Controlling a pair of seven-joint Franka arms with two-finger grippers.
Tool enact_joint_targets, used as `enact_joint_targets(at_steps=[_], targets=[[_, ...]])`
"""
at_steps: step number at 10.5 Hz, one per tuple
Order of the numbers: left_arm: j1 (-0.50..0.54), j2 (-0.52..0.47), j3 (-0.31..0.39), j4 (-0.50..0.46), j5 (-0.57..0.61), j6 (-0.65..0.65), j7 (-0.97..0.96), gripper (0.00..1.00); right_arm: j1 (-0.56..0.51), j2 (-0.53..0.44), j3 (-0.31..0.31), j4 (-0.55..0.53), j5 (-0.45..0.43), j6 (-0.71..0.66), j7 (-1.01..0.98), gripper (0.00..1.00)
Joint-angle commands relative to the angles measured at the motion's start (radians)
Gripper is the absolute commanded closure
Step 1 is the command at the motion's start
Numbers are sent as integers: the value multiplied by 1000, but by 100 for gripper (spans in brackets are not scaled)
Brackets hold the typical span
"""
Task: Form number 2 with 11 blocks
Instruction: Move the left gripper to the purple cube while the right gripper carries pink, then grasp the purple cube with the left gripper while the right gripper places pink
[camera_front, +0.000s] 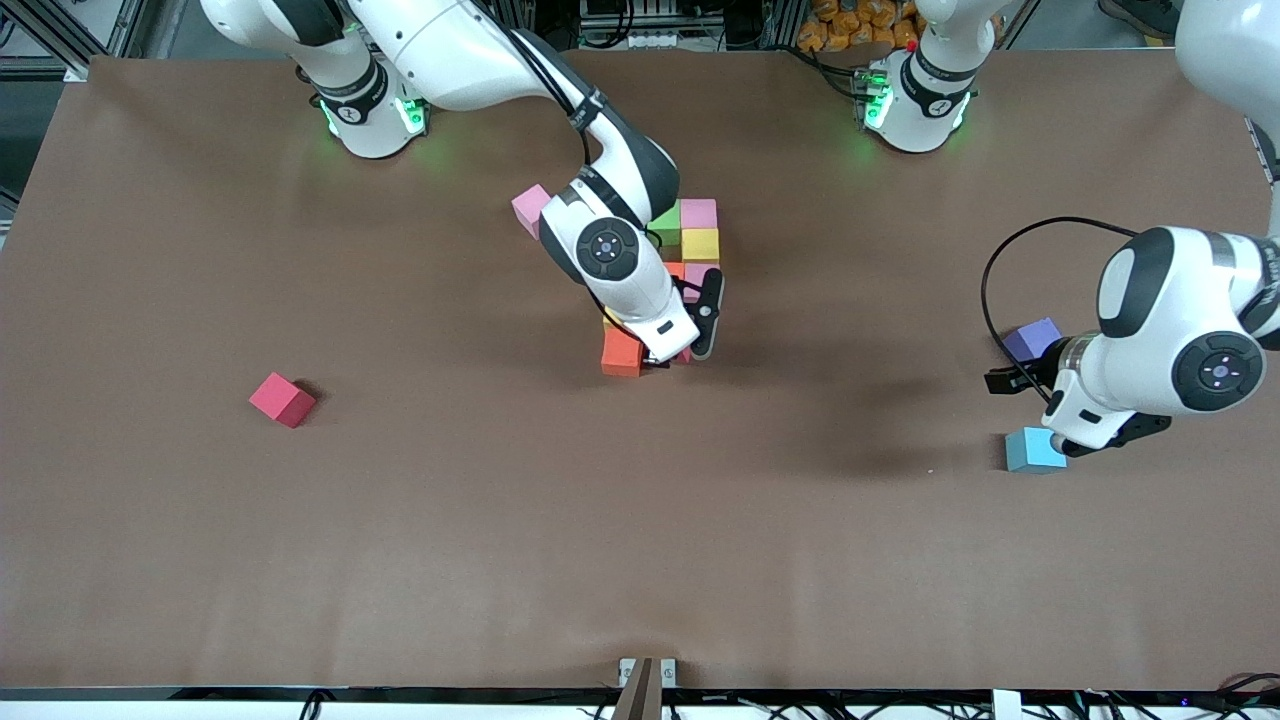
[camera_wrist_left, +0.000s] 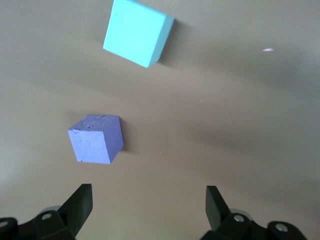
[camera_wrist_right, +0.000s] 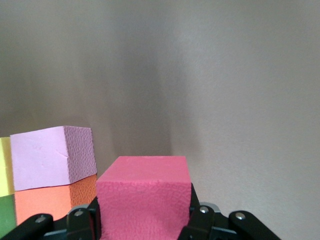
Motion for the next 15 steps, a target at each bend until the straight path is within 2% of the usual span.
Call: enact_joint_targets(at_steps=[1, 2, 3, 4, 7, 9, 15], targets=[[76, -42, -8, -119, -19, 75, 4, 0, 13, 64, -8, 39, 12, 37, -1, 70], [77, -46, -7, -138, -13, 78, -2, 0, 14, 73, -10, 39, 12, 41, -12, 70], [114, -54, -4, -153, -13, 78, -2, 0, 14, 76, -10, 39, 12, 41, -33, 70], [195, -46, -10, -159, -11, 81, 13, 0, 14, 81, -11, 39, 12, 41, -48, 70], [280, -42, -10, -210, -26, 148, 41, 0, 11, 81, -11, 39, -26, 40, -96, 71], [303, -45, -10, -253, -48, 193, 41, 0, 7, 81, -13, 36, -59, 40, -98, 71], [343, 0, -10, -259, -111, 194, 50, 0, -1, 81, -14, 28, -80, 31, -98, 71]])
